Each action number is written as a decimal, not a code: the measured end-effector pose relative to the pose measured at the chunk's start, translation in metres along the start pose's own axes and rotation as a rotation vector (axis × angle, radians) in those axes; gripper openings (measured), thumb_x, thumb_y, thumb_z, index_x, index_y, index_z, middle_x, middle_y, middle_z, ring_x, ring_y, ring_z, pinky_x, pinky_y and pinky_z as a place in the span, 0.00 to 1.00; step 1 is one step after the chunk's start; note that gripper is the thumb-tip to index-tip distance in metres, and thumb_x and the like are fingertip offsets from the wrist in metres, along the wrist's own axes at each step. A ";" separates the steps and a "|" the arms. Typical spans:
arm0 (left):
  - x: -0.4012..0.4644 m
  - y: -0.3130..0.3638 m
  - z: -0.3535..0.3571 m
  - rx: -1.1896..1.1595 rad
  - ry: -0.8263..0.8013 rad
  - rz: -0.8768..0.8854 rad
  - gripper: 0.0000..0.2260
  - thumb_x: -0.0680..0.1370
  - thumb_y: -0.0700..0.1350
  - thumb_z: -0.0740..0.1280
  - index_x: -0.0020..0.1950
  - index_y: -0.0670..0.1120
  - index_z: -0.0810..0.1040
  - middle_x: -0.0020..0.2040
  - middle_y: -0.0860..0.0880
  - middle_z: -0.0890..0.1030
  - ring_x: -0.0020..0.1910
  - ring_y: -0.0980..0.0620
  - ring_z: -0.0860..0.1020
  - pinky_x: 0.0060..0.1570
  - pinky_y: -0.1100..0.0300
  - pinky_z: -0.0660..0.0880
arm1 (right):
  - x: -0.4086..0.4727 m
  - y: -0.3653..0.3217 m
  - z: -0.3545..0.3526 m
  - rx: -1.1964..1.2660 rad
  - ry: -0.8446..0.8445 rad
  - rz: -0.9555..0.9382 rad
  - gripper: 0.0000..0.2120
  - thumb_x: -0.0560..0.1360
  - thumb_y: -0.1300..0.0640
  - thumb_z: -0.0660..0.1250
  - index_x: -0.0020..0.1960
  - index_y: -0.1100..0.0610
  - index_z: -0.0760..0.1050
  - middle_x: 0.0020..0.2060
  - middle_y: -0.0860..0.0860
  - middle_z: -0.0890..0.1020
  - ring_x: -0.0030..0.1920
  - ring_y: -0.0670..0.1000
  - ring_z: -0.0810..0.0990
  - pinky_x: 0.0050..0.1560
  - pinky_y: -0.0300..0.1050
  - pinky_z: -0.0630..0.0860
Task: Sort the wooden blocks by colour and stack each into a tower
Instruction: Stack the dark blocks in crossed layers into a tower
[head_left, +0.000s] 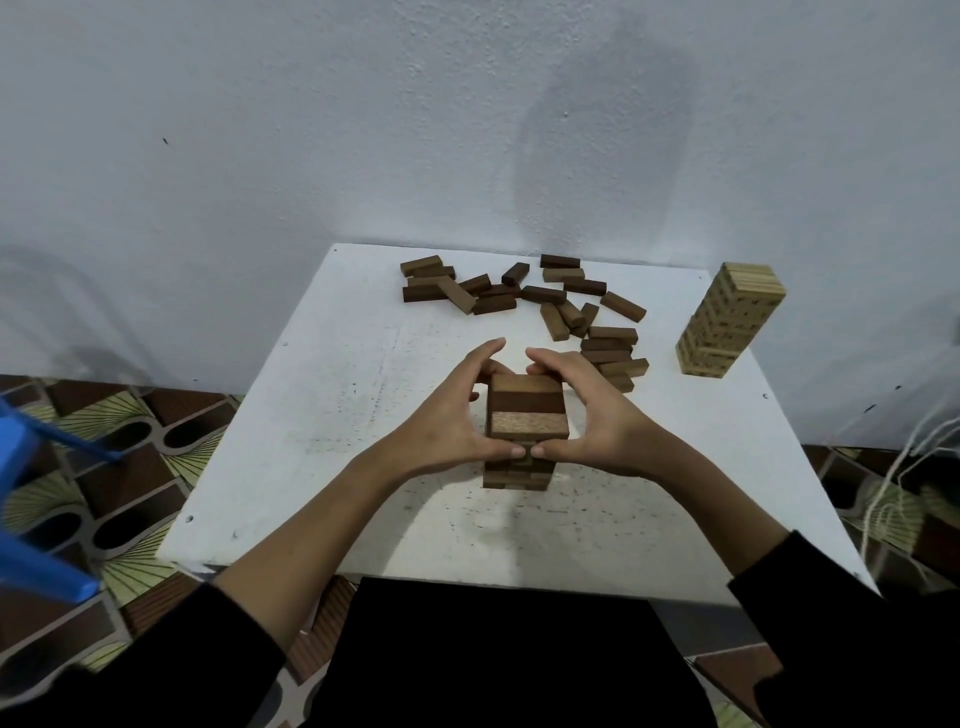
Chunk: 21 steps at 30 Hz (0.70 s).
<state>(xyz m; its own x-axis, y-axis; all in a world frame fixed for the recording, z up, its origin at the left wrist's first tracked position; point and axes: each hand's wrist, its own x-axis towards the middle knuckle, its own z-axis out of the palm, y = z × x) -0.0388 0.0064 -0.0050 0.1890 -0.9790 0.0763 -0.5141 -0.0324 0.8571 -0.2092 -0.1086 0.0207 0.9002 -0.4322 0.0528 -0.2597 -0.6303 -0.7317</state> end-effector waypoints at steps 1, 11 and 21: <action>0.000 0.000 0.000 -0.001 0.001 0.001 0.47 0.64 0.47 0.79 0.76 0.51 0.54 0.59 0.59 0.70 0.63 0.62 0.69 0.61 0.72 0.62 | 0.000 0.000 0.000 -0.003 -0.001 0.000 0.44 0.66 0.57 0.78 0.74 0.52 0.57 0.63 0.47 0.67 0.64 0.42 0.67 0.65 0.38 0.65; -0.002 0.003 0.002 -0.020 0.010 -0.001 0.46 0.65 0.46 0.79 0.76 0.50 0.55 0.60 0.55 0.71 0.64 0.55 0.70 0.62 0.68 0.64 | 0.000 -0.005 0.001 -0.038 -0.012 0.023 0.43 0.66 0.59 0.77 0.74 0.50 0.57 0.60 0.46 0.67 0.63 0.45 0.66 0.65 0.40 0.65; -0.010 0.006 0.007 -0.113 0.015 -0.070 0.52 0.61 0.55 0.77 0.77 0.53 0.49 0.74 0.53 0.61 0.73 0.58 0.59 0.72 0.58 0.58 | -0.004 0.000 0.006 0.085 0.011 0.068 0.46 0.66 0.49 0.75 0.75 0.49 0.52 0.70 0.47 0.62 0.69 0.44 0.62 0.68 0.37 0.62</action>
<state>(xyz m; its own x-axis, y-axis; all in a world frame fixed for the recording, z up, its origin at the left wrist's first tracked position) -0.0496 0.0141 -0.0044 0.2337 -0.9721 0.0215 -0.4019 -0.0764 0.9125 -0.2106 -0.1032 0.0163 0.8775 -0.4795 0.0085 -0.2889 -0.5427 -0.7887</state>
